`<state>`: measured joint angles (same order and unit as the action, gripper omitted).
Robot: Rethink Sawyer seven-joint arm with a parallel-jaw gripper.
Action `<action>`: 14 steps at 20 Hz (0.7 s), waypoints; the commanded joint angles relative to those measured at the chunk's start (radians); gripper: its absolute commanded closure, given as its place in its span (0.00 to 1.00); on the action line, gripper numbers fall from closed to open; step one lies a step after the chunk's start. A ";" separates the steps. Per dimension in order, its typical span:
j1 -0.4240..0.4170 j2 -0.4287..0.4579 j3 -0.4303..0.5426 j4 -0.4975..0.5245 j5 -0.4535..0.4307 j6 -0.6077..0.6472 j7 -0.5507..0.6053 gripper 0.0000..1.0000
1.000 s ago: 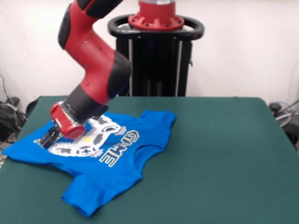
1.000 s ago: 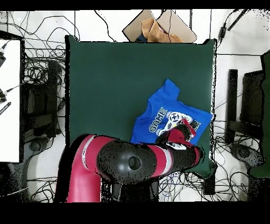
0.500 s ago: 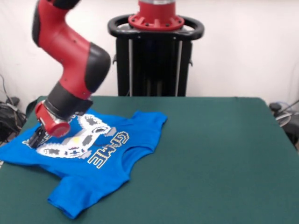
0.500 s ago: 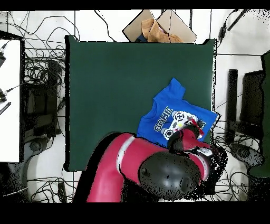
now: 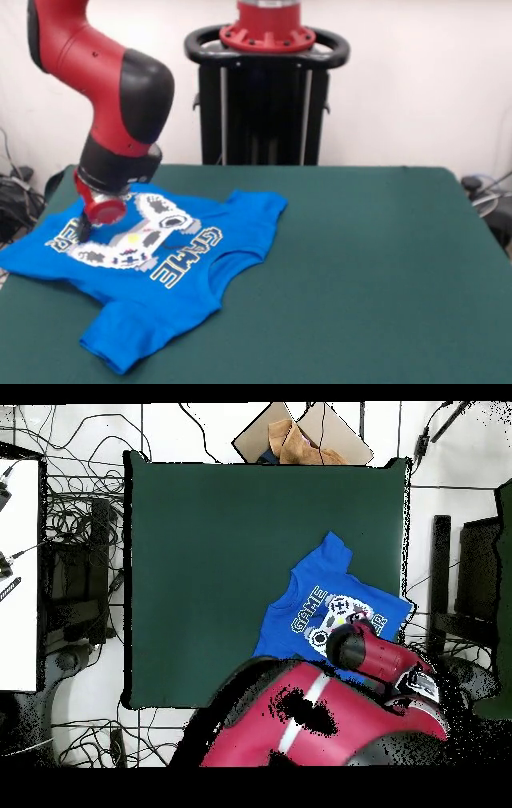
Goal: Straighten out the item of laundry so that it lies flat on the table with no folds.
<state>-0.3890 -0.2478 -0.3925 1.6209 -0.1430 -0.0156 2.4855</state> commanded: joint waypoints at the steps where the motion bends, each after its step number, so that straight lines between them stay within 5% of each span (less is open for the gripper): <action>1: -0.032 -0.125 0.282 0.138 -0.052 0.178 -0.034 1.00; 14: 0.054 -0.130 0.225 0.096 -0.001 0.215 0.047 1.00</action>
<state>-0.3897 -0.3788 -0.2612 1.7074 -0.1601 0.0990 2.4855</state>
